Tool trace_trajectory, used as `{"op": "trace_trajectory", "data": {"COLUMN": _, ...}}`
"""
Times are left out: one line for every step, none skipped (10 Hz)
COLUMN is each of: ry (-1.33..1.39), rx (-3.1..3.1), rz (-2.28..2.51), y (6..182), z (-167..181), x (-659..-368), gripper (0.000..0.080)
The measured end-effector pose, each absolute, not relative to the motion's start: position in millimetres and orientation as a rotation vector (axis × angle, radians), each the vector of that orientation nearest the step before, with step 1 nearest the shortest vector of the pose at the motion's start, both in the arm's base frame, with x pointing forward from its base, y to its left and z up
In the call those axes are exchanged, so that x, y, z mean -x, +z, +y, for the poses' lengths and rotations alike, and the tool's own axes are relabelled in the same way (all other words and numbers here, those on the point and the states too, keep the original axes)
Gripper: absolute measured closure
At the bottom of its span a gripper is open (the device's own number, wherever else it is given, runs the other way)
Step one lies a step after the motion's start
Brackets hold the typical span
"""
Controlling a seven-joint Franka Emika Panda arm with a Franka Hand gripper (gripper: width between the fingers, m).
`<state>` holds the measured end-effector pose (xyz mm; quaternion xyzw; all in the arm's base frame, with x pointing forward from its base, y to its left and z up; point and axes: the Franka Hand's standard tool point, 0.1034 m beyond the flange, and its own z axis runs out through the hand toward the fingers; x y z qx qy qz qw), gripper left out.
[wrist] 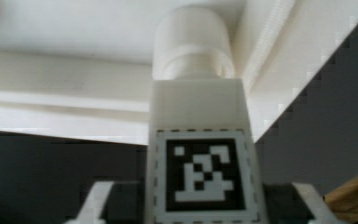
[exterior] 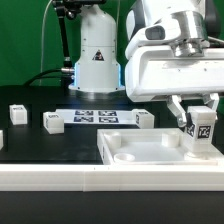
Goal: Assemble one leg
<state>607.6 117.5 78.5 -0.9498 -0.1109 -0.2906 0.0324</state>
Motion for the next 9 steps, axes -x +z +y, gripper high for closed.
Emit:
{"op": "trace_trajectory", "data": {"ry": -0.893, "rx": 2.924, "rz": -0.342, "y": 78.0, "z": 117.5, "x": -607.4, "gripper": 0.0391}}
{"op": "trace_trajectory", "data": {"ry": -0.893, "rx": 2.924, "rz": -0.342, "y": 77.8, "z": 117.5, "x": -607.4, "gripper": 0.0391}}
{"op": "trace_trajectory", "data": {"ry": -0.893, "rx": 2.925, "rz": -0.343, "y": 77.7, "z": 117.5, "x": -607.3, "gripper": 0.0256}}
{"op": "trace_trajectory", "data": {"ry": -0.893, "rx": 2.925, "rz": -0.343, "y": 77.7, "z": 117.5, "x": -607.3, "gripper": 0.0168}}
{"op": "trace_trajectory", "data": {"ry": -0.893, "rx": 2.925, "rz": -0.343, "y": 77.6, "z": 117.5, "x": -607.3, "gripper": 0.0155}}
{"op": "trace_trajectory", "data": {"ry": -0.893, "rx": 2.925, "rz": -0.343, "y": 77.6, "z": 117.4, "x": -607.3, "gripper": 0.0155}}
{"op": "trace_trajectory", "data": {"ry": -0.893, "rx": 2.925, "rz": -0.343, "y": 77.6, "z": 117.5, "x": -607.3, "gripper": 0.0151}}
{"op": "trace_trajectory", "data": {"ry": -0.865, "rx": 2.934, "rz": -0.355, "y": 77.6, "z": 116.0, "x": -606.9, "gripper": 0.0151}}
{"op": "trace_trajectory", "data": {"ry": -0.831, "rx": 2.947, "rz": -0.364, "y": 86.9, "z": 113.1, "x": -609.0, "gripper": 0.0151}}
